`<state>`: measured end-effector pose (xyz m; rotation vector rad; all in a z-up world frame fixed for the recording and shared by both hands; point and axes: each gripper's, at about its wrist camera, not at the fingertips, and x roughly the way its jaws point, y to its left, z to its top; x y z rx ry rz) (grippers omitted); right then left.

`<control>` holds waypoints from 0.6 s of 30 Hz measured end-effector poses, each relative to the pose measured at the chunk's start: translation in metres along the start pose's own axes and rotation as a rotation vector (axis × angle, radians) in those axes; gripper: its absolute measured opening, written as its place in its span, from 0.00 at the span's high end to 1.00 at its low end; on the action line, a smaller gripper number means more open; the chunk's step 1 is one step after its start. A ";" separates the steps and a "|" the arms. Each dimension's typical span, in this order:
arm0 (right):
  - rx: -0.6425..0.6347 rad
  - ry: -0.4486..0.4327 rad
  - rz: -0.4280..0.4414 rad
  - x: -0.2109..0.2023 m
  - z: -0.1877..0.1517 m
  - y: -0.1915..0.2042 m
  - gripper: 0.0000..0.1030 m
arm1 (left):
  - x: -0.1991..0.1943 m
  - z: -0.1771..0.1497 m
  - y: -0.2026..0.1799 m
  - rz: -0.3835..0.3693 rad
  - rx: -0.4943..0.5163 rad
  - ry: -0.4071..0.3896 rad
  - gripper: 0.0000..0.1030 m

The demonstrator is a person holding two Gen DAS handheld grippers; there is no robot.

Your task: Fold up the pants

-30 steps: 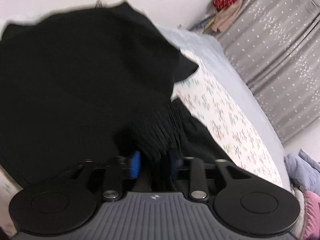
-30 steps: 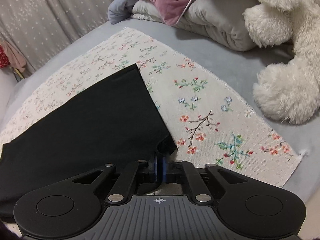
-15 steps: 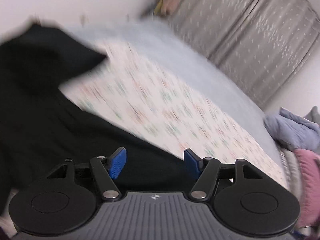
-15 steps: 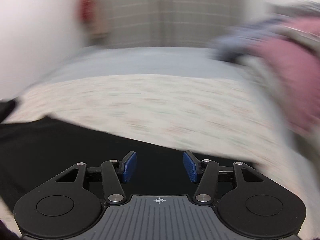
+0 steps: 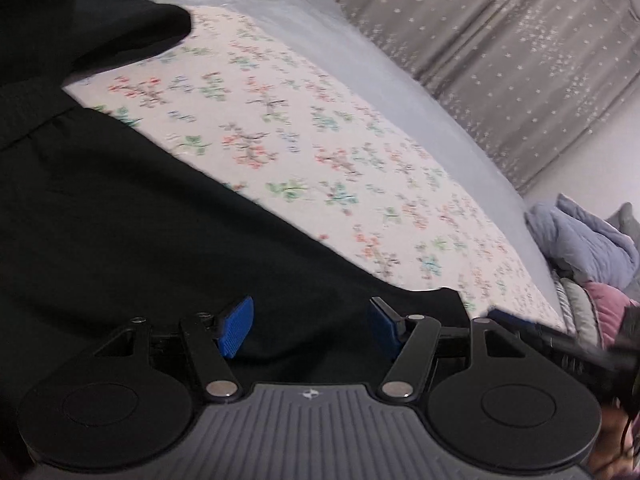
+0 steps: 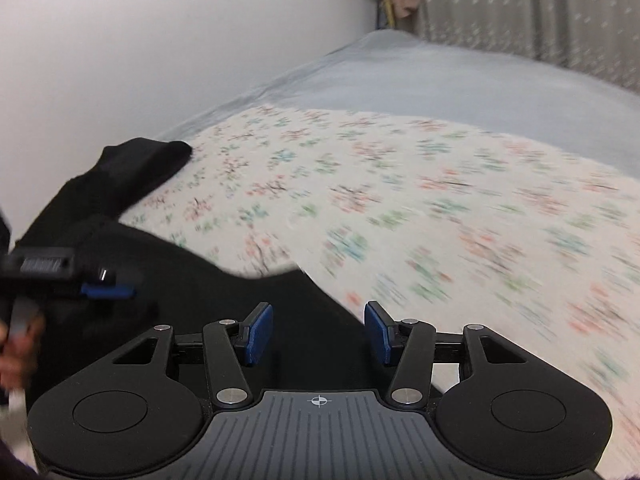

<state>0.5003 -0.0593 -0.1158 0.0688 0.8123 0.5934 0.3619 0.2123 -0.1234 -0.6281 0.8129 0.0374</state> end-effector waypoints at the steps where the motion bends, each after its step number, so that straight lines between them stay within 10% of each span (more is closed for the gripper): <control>1: -0.002 0.020 0.025 0.011 0.007 0.002 0.53 | 0.004 -0.006 0.000 0.017 -0.005 0.020 0.49; 5: -0.046 0.158 -0.006 0.048 0.010 0.015 0.90 | 0.005 -0.006 0.008 0.014 0.009 0.035 0.51; 8: -0.127 0.140 -0.054 0.049 0.005 0.026 0.99 | -0.003 -0.003 0.013 0.032 0.012 0.027 0.51; 14: -0.117 0.023 -0.116 0.036 0.020 0.029 1.00 | -0.004 -0.002 0.022 0.046 -0.005 0.006 0.51; 18: -0.179 0.118 -0.208 0.067 0.005 0.037 1.00 | -0.004 -0.003 0.023 0.071 0.027 0.018 0.51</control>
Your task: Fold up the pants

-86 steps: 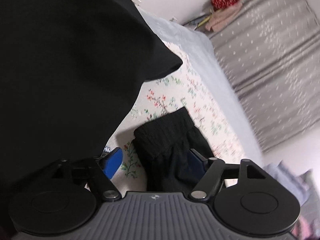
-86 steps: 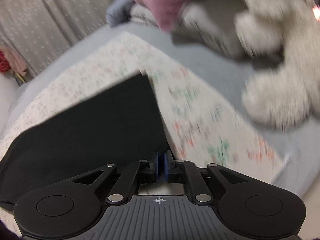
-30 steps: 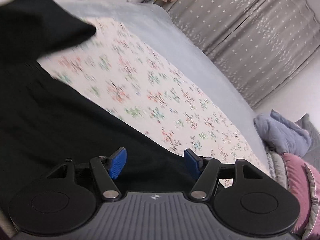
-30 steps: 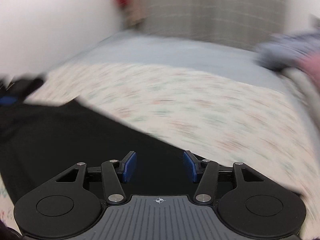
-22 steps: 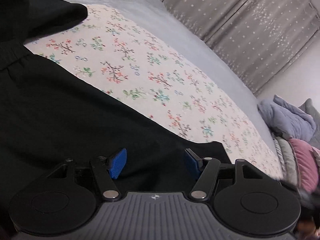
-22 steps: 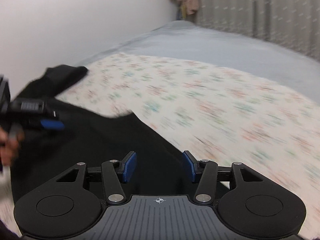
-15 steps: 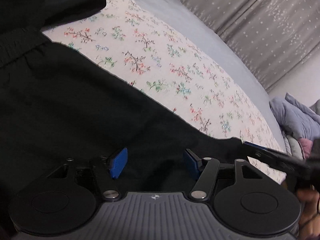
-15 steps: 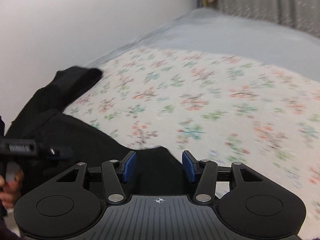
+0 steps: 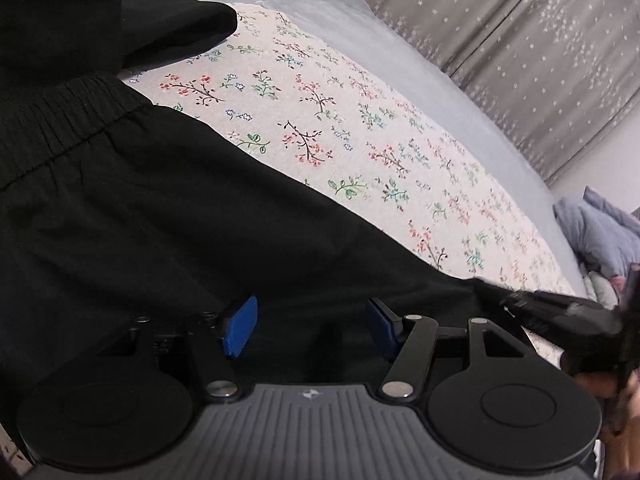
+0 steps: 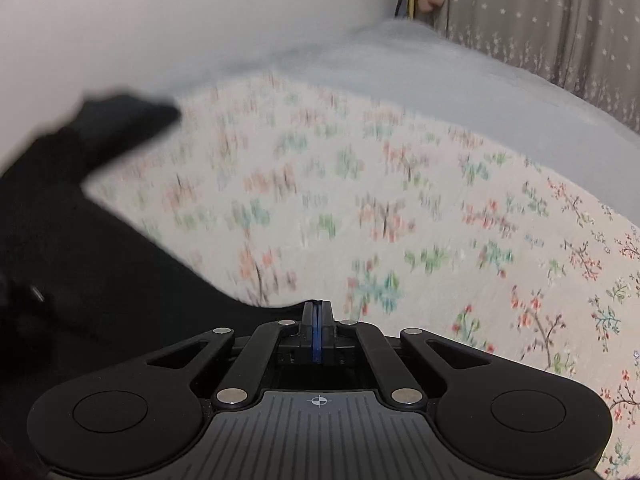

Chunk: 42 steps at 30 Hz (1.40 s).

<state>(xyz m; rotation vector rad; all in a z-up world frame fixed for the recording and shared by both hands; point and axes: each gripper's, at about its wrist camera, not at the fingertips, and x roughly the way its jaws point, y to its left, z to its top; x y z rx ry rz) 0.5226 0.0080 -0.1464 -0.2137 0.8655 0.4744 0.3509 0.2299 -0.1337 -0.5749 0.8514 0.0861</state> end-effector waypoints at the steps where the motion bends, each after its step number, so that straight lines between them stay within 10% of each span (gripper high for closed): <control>1: -0.004 0.011 -0.020 0.005 -0.004 0.001 1.00 | -0.001 0.000 0.001 0.001 0.005 -0.002 0.51; 9: 0.154 -0.149 -0.068 -0.108 -0.037 -0.012 0.86 | -0.026 0.006 0.026 -0.012 -0.051 -0.080 0.51; 20: 0.441 -0.262 0.015 -0.337 -0.191 -0.023 0.65 | -0.081 0.004 0.073 0.028 -0.114 -0.203 0.51; 28: 0.423 -0.047 0.011 -0.237 -0.253 0.005 0.65 | -0.071 -0.013 0.078 0.042 -0.098 -0.104 0.51; 34: 0.298 0.070 -0.165 -0.210 -0.266 0.003 0.68 | -0.059 -0.010 0.084 0.060 -0.077 -0.086 0.52; 38: 0.389 0.108 -0.376 -0.227 -0.296 -0.056 0.35 | -0.062 -0.010 0.091 0.055 -0.069 -0.083 0.61; 42: 0.510 0.109 -0.438 -0.254 -0.328 -0.108 0.33 | -0.065 -0.010 0.091 0.094 -0.034 -0.078 0.86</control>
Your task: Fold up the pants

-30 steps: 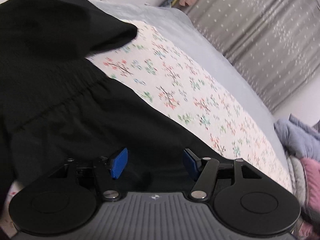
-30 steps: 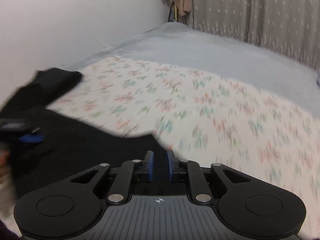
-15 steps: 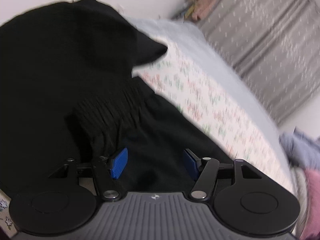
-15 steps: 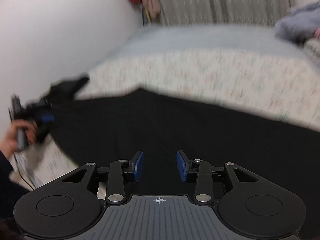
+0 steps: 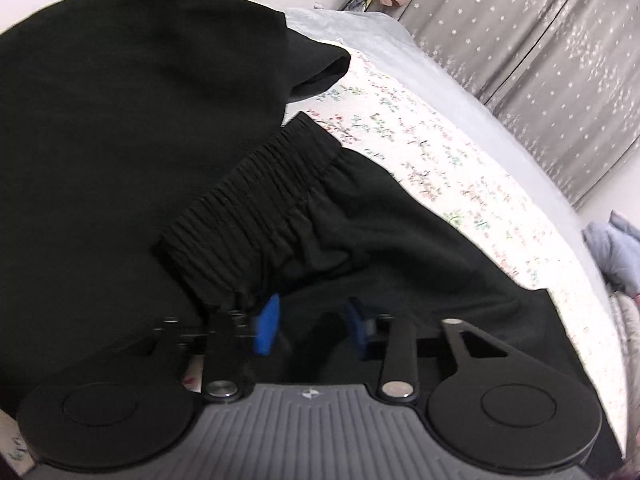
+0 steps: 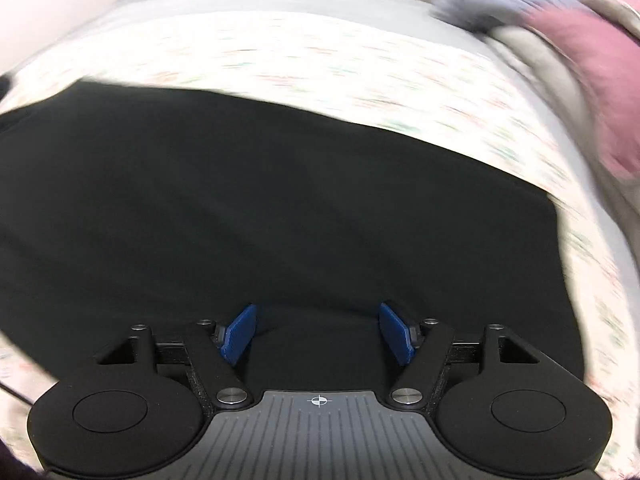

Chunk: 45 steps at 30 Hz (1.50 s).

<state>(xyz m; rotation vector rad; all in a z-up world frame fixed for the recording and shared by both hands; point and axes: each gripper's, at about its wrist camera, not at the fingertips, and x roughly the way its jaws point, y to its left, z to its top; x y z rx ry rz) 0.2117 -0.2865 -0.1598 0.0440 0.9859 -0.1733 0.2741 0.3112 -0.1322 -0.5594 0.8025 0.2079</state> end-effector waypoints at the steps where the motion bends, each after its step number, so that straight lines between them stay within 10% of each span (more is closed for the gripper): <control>1: 0.035 0.001 -0.001 0.000 -0.002 -0.017 0.30 | -0.002 -0.002 0.007 0.003 -0.014 0.001 0.88; 6: 0.233 -0.046 -0.082 -0.013 -0.008 -0.094 0.30 | -0.018 0.000 -0.005 0.048 -0.106 -0.026 0.86; 10: 0.399 -0.207 -0.033 -0.036 0.000 -0.141 0.33 | -0.042 -0.003 -0.061 0.037 0.038 -0.157 0.76; 14: 0.437 -0.214 -0.056 -0.020 0.020 -0.160 0.71 | -0.030 -0.016 -0.116 -0.112 0.107 -0.108 0.73; 22: 0.473 -0.171 0.026 0.032 0.044 -0.181 0.71 | 0.014 -0.035 -0.196 -0.269 0.231 -0.023 0.72; 26: 0.358 -0.140 -0.024 0.046 0.047 -0.168 0.96 | 0.031 -0.040 -0.222 -0.243 0.395 -0.066 0.66; 40: 0.290 -0.208 -0.117 0.041 0.060 -0.162 1.00 | 0.054 -0.040 -0.231 -0.263 0.346 -0.049 0.65; 45: 0.324 -0.164 -0.061 0.042 0.055 -0.168 0.81 | 0.071 -0.032 -0.258 -0.278 0.414 -0.060 0.45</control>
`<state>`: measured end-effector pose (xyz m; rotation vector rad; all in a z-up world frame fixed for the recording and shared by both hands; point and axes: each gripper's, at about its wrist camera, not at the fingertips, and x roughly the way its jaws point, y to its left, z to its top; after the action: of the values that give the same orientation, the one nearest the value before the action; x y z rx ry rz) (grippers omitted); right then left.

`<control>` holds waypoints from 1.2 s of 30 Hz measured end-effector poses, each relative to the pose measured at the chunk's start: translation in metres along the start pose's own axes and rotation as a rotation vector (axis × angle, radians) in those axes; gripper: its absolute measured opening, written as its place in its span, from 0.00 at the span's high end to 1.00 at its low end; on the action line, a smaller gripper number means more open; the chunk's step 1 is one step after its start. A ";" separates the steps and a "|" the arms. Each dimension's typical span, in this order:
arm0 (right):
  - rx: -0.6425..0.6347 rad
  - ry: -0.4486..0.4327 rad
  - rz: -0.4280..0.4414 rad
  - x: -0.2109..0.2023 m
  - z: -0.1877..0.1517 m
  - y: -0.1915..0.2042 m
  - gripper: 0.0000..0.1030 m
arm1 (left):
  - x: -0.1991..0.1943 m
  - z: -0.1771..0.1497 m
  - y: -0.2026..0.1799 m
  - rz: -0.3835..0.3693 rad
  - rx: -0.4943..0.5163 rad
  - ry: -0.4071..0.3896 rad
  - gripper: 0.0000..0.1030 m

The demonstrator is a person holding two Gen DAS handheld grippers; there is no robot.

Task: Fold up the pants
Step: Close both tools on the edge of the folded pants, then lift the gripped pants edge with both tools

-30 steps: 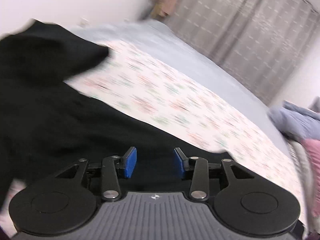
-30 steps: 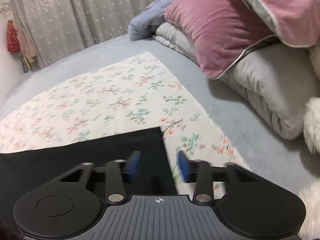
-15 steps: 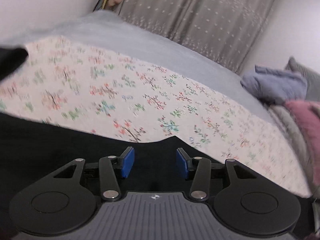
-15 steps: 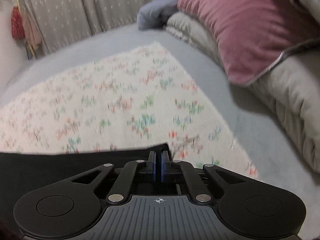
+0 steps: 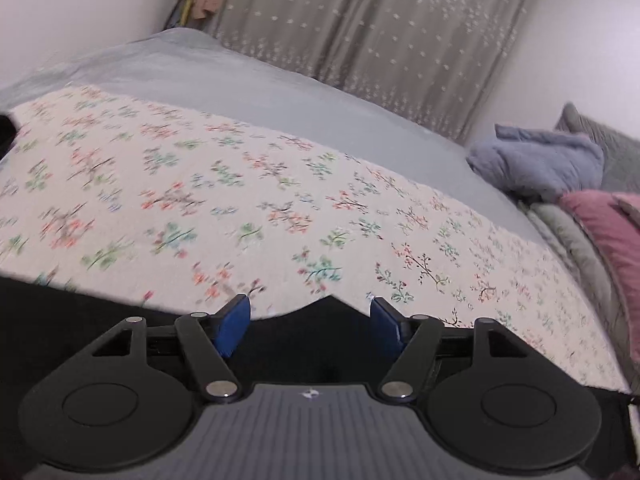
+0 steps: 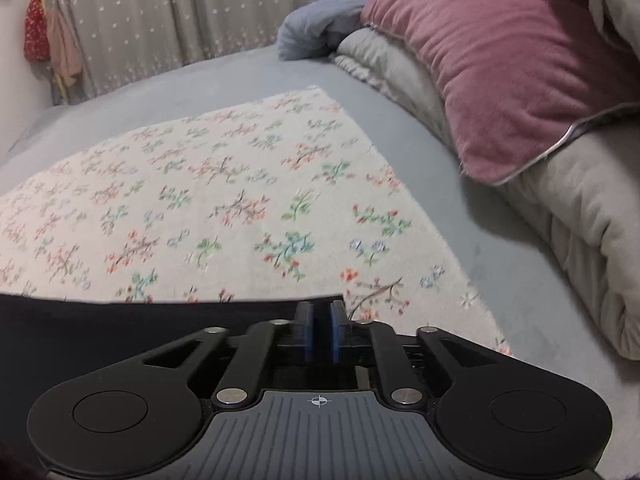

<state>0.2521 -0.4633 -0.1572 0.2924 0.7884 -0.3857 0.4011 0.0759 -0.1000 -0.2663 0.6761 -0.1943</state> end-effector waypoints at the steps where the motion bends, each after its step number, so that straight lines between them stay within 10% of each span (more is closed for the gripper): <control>1: 0.012 0.000 0.007 0.001 -0.002 -0.001 0.79 | 0.007 0.002 -0.003 0.007 0.013 0.003 0.45; 5: -0.005 0.013 0.008 0.006 -0.004 0.003 0.81 | 0.044 0.004 -0.013 0.002 0.050 0.076 0.50; 8: -0.044 0.010 -0.019 0.006 -0.003 0.008 0.90 | 0.065 -0.008 -0.032 0.082 0.211 0.135 1.00; 18: -0.063 -0.021 -0.076 0.010 0.005 0.021 0.99 | 0.065 -0.015 -0.040 0.126 0.269 0.061 1.00; 21: -0.064 0.012 -0.100 0.016 0.000 0.019 0.85 | 0.063 -0.015 -0.044 0.132 0.273 0.057 0.75; 24: -0.043 -0.035 -0.184 -0.005 0.007 0.012 0.41 | 0.047 -0.007 -0.047 0.097 0.233 0.032 0.63; 36: -0.061 -0.297 0.075 -0.164 -0.007 0.027 0.31 | -0.081 -0.026 -0.011 0.183 -0.050 -0.019 0.60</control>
<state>0.1541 -0.3990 -0.0387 0.2011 0.4959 -0.3248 0.3216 0.0816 -0.0686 -0.2525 0.6830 0.0004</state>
